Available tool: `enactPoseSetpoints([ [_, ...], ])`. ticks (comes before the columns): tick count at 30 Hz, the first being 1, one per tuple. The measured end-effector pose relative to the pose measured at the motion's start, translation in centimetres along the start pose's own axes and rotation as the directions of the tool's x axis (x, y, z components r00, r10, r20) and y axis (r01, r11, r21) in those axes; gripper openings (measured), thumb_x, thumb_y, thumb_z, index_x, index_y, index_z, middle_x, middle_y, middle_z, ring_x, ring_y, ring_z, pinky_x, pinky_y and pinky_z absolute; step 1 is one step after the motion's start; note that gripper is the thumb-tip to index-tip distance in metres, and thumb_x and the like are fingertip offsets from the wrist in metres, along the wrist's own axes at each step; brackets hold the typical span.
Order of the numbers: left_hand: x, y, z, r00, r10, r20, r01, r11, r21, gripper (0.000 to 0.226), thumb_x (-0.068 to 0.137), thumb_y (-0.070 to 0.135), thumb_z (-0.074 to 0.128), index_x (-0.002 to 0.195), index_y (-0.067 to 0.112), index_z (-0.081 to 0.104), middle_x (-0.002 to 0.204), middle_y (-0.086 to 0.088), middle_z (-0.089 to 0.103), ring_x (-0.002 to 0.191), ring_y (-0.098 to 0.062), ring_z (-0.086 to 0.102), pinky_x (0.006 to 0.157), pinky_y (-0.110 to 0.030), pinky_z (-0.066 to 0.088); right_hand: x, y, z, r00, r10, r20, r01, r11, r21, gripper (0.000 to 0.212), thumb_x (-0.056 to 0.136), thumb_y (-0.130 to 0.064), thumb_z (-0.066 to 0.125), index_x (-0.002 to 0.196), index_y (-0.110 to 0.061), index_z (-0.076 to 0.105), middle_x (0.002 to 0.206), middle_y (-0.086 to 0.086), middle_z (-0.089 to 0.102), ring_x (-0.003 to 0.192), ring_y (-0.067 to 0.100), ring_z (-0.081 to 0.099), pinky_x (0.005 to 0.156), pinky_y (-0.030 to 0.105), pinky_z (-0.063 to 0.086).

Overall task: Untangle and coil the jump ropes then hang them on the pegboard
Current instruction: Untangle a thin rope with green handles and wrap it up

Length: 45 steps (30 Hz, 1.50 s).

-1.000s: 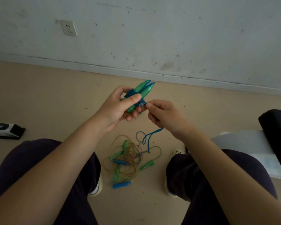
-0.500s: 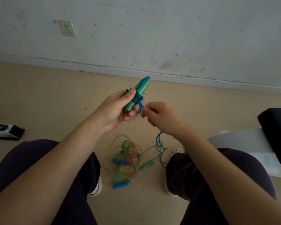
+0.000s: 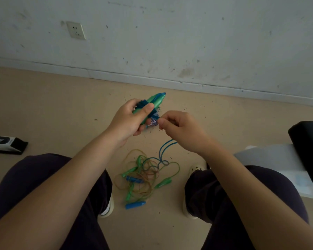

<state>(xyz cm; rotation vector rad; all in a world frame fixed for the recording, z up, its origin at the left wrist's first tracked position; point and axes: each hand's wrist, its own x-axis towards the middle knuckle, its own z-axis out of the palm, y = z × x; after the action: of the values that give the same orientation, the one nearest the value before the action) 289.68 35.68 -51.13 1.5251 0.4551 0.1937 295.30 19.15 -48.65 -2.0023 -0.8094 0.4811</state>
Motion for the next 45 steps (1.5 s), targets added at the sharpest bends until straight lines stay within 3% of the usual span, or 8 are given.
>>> enactPoseSetpoints([
  [4, -0.1, -0.3, -0.5, 0.985, -0.031, 0.169, 0.022, 0.998, 0.052, 0.020, 0.098, 0.032, 0.064, 0.116, 0.026, 0.060, 0.057, 0.004, 0.062, 0.044, -0.011, 0.044, 0.039, -0.020, 0.031, -0.2, 0.0, -0.9, 1.000, -0.024, -0.019, 0.024, 1.000, 0.010, 0.018, 0.096, -0.013, 0.058, 0.079, -0.007, 0.061, 0.054, -0.012, 0.042, 0.047, 0.003, 0.036, 0.052, 0.021, 0.030],
  [8, -0.2, -0.3, -0.8, 0.950, -0.073, 0.304, 0.040, 0.993, 0.111, 0.033, 0.095, 0.028, 0.067, 0.127, 0.021, 0.061, 0.059, 0.002, 0.062, 0.045, -0.010, 0.047, 0.037, -0.022, 0.036, -0.3, 0.2, -1.6, 0.986, -0.153, -0.063, 0.139, 0.971, -0.197, 0.011, 0.093, -0.011, 0.062, 0.084, -0.008, 0.066, 0.070, -0.008, 0.053, 0.061, 0.001, 0.047, 0.060, 0.015, 0.036],
  [18, -0.9, 0.2, -0.8, 0.859, -0.118, 0.498, -0.020, 0.965, 0.263, 0.031, 0.091, 0.028, 0.073, 0.121, 0.027, 0.065, 0.066, 0.000, 0.064, 0.050, -0.013, 0.049, 0.043, -0.022, 0.040, 0.2, 1.0, -2.3, 0.968, -0.228, -0.107, 0.197, 0.950, -0.245, 0.011, 0.077, -0.023, 0.081, 0.079, -0.017, 0.072, 0.075, 0.001, 0.057, 0.069, 0.014, 0.052, 0.065, 0.027, 0.040],
  [26, -1.1, -0.2, -0.2, 0.887, -0.050, 0.460, -0.151, 0.908, 0.391, 0.039, 0.080, 0.023, 0.084, 0.114, 0.025, 0.065, 0.065, 0.026, 0.063, 0.048, 0.006, 0.054, 0.046, -0.008, 0.039, 0.5, 1.7, -1.4, 0.994, -0.099, -0.040, 0.090, 0.978, -0.189, 0.031, 0.077, -0.031, 0.081, 0.064, -0.028, 0.054, 0.060, -0.010, 0.047, 0.054, 0.002, 0.042, 0.051, 0.017, 0.032],
  [33, -0.8, -0.4, -0.6, 0.828, -0.097, 0.552, -0.136, 0.920, 0.367, 0.049, 0.091, 0.015, 0.073, 0.124, 0.045, 0.053, 0.086, -0.012, 0.071, 0.067, -0.014, 0.063, 0.059, -0.027, 0.051, 0.7, 2.1, -1.7, 0.989, -0.101, -0.107, 0.090, 0.991, -0.103, 0.020, 0.086, -0.024, 0.075, 0.071, -0.027, 0.061, 0.059, -0.012, 0.054, 0.052, 0.000, 0.047, 0.052, 0.014, 0.036],
  [36, -1.0, -0.4, -0.5, 0.821, -0.109, 0.560, -0.103, 0.937, 0.334, 0.052, 0.088, 0.022, 0.078, 0.129, 0.043, 0.053, 0.081, 0.003, 0.072, 0.066, -0.009, 0.062, 0.057, -0.022, 0.049, 0.9, 2.2, -1.7, 0.982, -0.107, -0.153, 0.101, 0.994, -0.050, 0.024, 0.082, -0.020, 0.078, 0.071, -0.027, 0.058, 0.061, -0.013, 0.055, 0.053, -0.003, 0.049, 0.052, 0.012, 0.038],
  [39, -1.2, -0.3, -0.4, 0.840, -0.127, 0.528, -0.065, 0.942, 0.330, 0.040, 0.079, 0.041, 0.083, 0.112, 0.043, 0.059, 0.078, 0.008, 0.070, 0.061, -0.006, 0.058, 0.055, -0.018, 0.047, 1.0, 2.3, -1.1, 0.975, -0.125, -0.184, 0.124, 0.992, -0.019, 0.031, 0.081, -0.018, 0.079, 0.074, -0.022, 0.049, 0.063, -0.012, 0.048, 0.052, 0.000, 0.042, 0.052, 0.015, 0.036],
  [45, -1.3, -0.2, -0.2, 0.878, -0.085, 0.471, -0.089, 0.938, 0.334, 0.022, 0.088, 0.029, 0.076, 0.103, 0.027, 0.060, 0.077, 0.006, 0.073, 0.061, -0.006, 0.060, 0.053, -0.019, 0.046, 1.1, 2.4, -0.5, 0.973, -0.151, -0.173, 0.147, 0.989, -0.030, 0.036, 0.081, -0.022, 0.079, 0.066, -0.021, 0.046, 0.059, -0.011, 0.041, 0.051, 0.002, 0.036, 0.051, 0.014, 0.031],
])
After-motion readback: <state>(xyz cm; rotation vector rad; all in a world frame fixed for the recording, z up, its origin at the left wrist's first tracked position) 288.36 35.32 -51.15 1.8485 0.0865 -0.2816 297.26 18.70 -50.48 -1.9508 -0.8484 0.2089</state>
